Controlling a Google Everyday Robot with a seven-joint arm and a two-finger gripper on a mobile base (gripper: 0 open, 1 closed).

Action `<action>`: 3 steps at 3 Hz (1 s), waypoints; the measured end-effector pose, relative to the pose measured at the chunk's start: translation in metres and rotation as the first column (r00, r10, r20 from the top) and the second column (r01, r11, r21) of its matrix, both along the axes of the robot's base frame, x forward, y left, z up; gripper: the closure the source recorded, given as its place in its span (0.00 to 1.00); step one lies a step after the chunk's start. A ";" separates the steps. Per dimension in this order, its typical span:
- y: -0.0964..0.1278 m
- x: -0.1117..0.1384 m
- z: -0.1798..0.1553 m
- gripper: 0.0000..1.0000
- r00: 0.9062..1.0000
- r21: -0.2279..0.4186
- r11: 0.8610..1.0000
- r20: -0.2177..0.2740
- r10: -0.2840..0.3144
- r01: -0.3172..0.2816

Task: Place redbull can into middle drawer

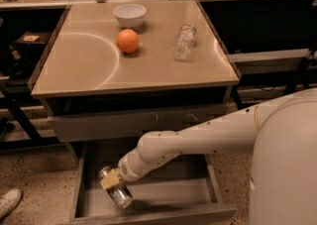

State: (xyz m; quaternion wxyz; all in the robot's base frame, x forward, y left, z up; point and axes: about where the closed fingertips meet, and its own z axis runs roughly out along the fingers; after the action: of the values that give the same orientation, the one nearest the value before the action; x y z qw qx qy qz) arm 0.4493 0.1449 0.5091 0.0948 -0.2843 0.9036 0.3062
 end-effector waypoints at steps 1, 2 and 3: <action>-0.012 0.017 -0.029 1.00 0.999 0.015 0.998 -0.005 -0.054 0.054; -0.020 0.028 -0.056 1.00 0.996 0.020 0.996 -0.027 -0.089 0.089; -0.021 0.040 -0.081 1.00 0.994 0.024 0.995 -0.055 -0.093 0.094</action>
Offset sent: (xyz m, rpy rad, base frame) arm 0.0429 -0.0321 -0.0875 0.0286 0.0510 -0.1376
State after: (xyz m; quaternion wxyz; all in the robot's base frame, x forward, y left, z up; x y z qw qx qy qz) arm 0.4894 0.1242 0.4283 0.0882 -0.2321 0.9140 0.3210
